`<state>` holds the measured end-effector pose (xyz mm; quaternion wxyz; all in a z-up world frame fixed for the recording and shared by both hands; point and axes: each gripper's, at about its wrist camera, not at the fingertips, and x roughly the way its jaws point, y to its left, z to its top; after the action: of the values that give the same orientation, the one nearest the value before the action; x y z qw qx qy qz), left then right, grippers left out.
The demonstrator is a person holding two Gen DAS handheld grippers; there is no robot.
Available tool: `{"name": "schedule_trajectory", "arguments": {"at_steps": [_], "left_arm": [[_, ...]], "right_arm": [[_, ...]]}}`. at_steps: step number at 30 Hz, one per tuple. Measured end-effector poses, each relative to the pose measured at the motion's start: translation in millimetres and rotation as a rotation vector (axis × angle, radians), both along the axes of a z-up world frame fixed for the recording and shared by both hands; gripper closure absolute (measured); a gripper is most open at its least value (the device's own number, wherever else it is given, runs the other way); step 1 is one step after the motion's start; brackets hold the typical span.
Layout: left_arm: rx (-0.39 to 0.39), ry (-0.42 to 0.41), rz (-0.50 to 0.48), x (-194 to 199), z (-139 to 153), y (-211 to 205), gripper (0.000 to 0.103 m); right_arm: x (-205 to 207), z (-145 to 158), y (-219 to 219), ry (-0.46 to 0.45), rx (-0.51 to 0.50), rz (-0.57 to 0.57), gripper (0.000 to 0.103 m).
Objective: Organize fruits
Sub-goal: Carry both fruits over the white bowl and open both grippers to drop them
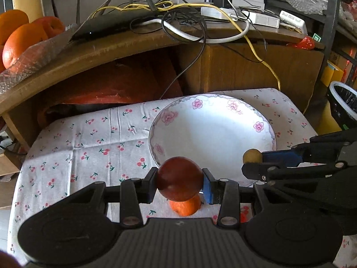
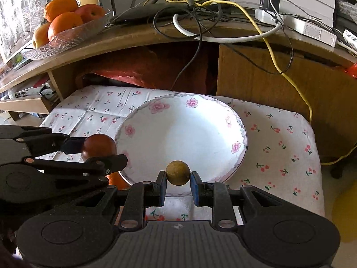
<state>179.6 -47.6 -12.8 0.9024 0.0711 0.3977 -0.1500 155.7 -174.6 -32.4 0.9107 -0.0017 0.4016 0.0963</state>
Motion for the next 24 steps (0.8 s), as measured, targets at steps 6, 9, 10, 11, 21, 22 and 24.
{"name": "schedule_trajectory", "arguments": {"at_steps": [6, 9, 10, 11, 21, 22, 24], "left_arm": [[-0.002, 0.015, -0.006, 7.6, -5.5, -1.7, 0.055], [-0.007, 0.023, -0.004, 10.6, -8.4, -2.2, 0.055], [-0.008, 0.021, -0.005, 11.3, -8.2, -2.2, 0.056], [-0.013, 0.024, -0.004, 12.5, -8.3, -1.7, 0.056], [-0.011, 0.015, -0.007, 14.9, -9.6, -2.6, 0.054], [-0.013, 0.016, -0.007, 15.0, -9.5, -2.3, 0.054], [-0.022, 0.021, -0.003, 15.6, -9.2, -1.5, 0.054]], "right_arm": [[2.8, -5.0, -1.4, 0.01, 0.009, 0.003, 0.083], [4.8, -6.7, -1.5, 0.011, 0.015, 0.005, 0.081], [5.7, -6.6, -1.5, 0.011, 0.019, 0.004, 0.08], [6.7, -6.6, -1.6, 0.01, 0.02, -0.001, 0.08], [9.4, -9.2, -4.7, 0.008, 0.018, -0.019, 0.079], [9.3, -8.9, -5.0, 0.007, 0.018, -0.02, 0.079], [9.2, -8.4, -5.4, 0.004, 0.018, -0.025, 0.077]]}}
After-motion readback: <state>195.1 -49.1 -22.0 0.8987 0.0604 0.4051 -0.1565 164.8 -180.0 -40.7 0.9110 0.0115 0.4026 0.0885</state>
